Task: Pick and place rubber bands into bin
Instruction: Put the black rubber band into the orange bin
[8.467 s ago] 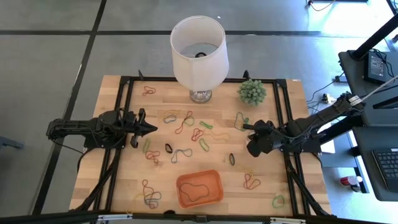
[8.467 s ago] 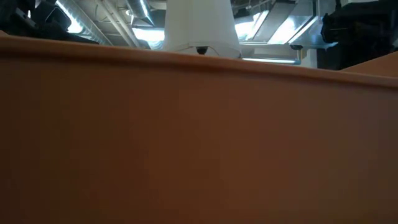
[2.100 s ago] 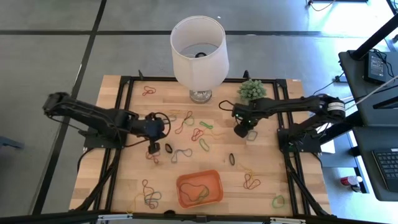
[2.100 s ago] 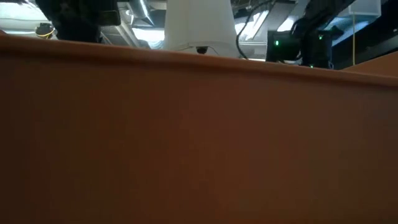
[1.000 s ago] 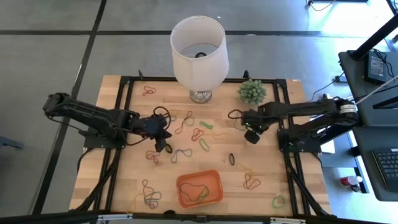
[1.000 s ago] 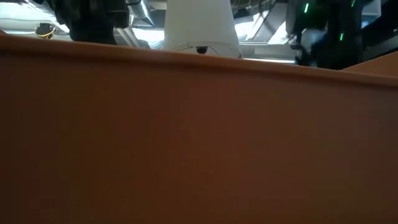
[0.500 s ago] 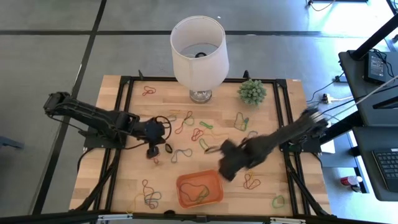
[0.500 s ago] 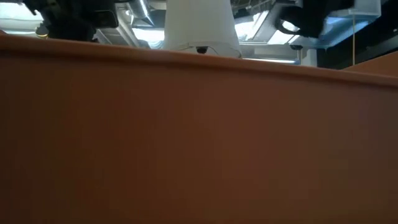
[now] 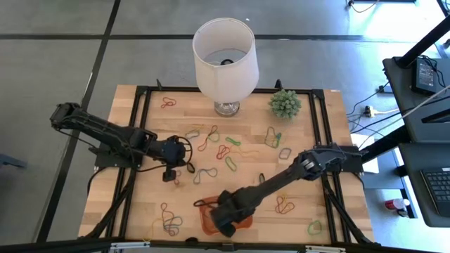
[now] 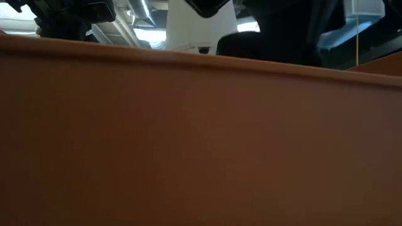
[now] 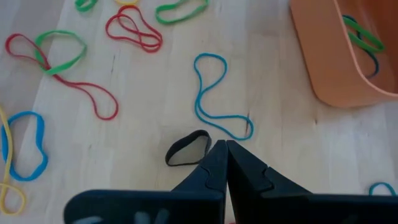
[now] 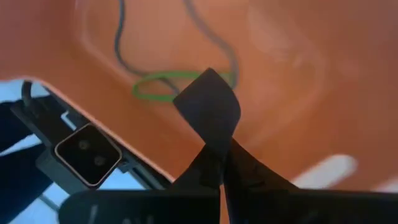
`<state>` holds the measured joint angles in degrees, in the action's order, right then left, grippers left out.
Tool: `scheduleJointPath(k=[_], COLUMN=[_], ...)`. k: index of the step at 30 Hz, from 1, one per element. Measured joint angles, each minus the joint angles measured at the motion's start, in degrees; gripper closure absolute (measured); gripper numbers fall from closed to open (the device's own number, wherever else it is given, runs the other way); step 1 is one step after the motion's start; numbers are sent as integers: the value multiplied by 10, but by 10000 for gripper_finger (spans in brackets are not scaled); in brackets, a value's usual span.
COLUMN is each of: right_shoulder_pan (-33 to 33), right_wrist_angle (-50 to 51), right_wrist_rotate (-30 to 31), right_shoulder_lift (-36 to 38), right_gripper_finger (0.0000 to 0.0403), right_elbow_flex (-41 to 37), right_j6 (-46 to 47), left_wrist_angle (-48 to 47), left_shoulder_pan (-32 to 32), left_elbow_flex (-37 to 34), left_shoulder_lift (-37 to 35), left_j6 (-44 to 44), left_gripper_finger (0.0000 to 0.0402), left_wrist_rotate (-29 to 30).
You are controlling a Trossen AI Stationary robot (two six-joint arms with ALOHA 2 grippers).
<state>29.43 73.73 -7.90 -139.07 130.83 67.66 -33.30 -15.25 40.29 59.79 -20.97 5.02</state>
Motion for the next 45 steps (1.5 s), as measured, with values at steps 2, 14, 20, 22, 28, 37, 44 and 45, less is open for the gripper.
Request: scheduleJointPath(k=[2,14,20,22,28,37,44,45], right_shoulder_pan=[7,46,56,56,51,32,31,31], right_wrist_angle=[0,-10,-29,-39,-42,-45,-45,-44], right_wrist_rotate=[-9,-23,-23,-21,47,69,70,70], right_shoulder_lift=[-15,-23,-23,-23,-23,-23,-23,-23], right_gripper_finger=[403,403,403,403,403,390,315,304], right_elbow_flex=[11,11,11,11,11,11,11,11], right_j6=[16,103,132,135,176,162,161,161], left_wrist_angle=[0,0,1,1,1,1,1,1], left_shoulder_pan=[-5,-10,-9,-10,-10,-10,-10,-10], left_elbow_flex=[0,0,0,0,0,0,0,0], left_shoulder_lift=[0,0,0,0,0,0,0,0], left_j6=[6,7,7,6,-1,-8,-8,-8], left_gripper_finger=[400,400,400,400,400,400,400,400], left_wrist_rotate=[0,0,0,0,0,-1,-1,-1])
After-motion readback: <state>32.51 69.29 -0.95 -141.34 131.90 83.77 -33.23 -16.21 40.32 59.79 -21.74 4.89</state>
